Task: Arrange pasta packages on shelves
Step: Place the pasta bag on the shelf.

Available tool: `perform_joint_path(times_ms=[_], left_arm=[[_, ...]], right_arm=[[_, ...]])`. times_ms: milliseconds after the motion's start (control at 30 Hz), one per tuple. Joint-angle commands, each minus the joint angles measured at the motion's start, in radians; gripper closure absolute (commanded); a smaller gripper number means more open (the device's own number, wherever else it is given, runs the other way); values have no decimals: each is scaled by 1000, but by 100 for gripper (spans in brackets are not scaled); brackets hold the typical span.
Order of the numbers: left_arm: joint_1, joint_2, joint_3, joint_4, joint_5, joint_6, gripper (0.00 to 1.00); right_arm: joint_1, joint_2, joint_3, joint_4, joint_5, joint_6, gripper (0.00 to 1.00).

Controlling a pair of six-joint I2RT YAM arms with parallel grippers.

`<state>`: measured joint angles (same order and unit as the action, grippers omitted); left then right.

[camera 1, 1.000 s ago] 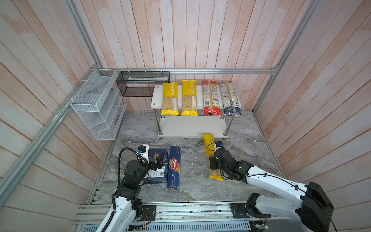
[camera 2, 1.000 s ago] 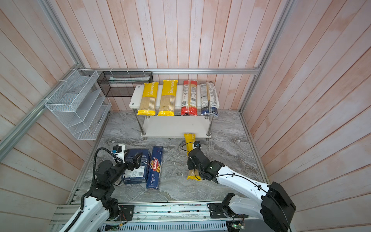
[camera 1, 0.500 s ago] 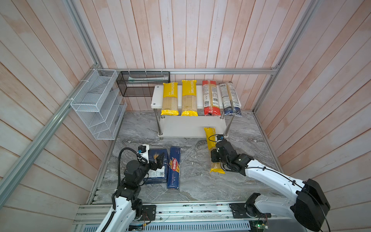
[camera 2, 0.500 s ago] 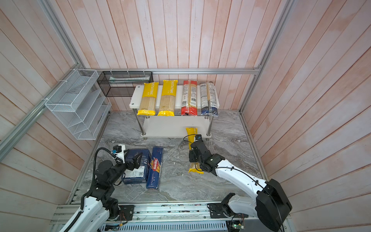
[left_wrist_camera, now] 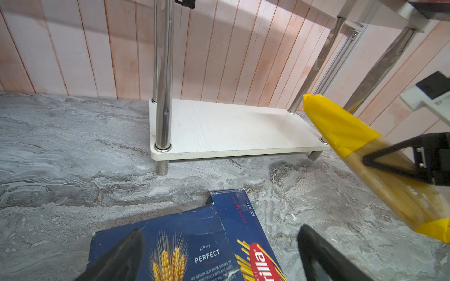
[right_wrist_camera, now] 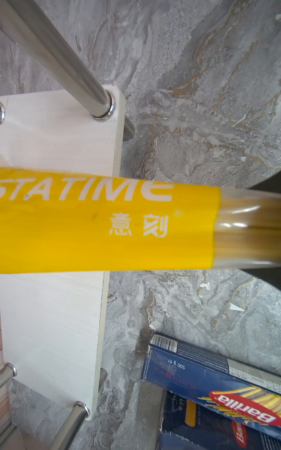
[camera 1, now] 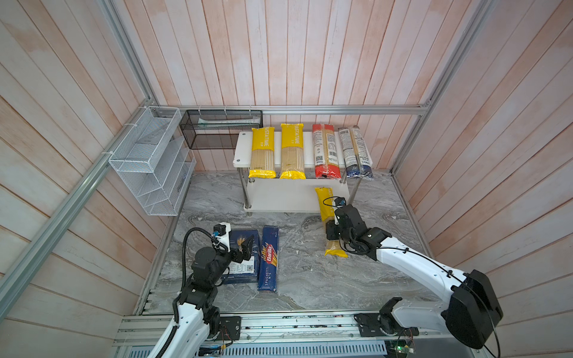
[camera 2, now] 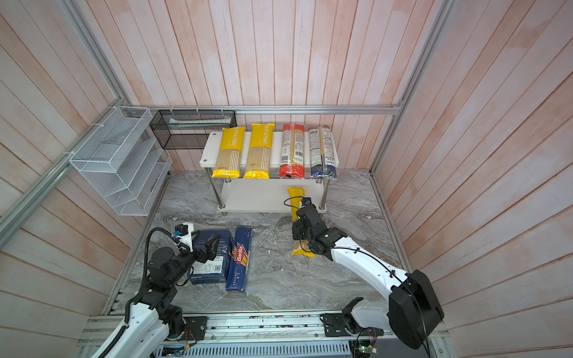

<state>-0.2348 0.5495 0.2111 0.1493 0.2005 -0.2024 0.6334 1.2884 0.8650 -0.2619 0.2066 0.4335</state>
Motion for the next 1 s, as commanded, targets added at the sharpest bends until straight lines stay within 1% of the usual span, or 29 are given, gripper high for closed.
perform_joint_path(times_ms=[0, 233, 967], left_arm=[[3, -3, 5, 15, -15, 12, 0], [3, -3, 5, 13, -13, 11, 0], [3, -2, 7, 15, -13, 11, 0]], right_arm=[[-18, 13, 76, 95, -1, -28, 98], [-46, 64, 118, 103, 2, -60, 98], [-119, 178, 162, 167, 6, -74, 98]])
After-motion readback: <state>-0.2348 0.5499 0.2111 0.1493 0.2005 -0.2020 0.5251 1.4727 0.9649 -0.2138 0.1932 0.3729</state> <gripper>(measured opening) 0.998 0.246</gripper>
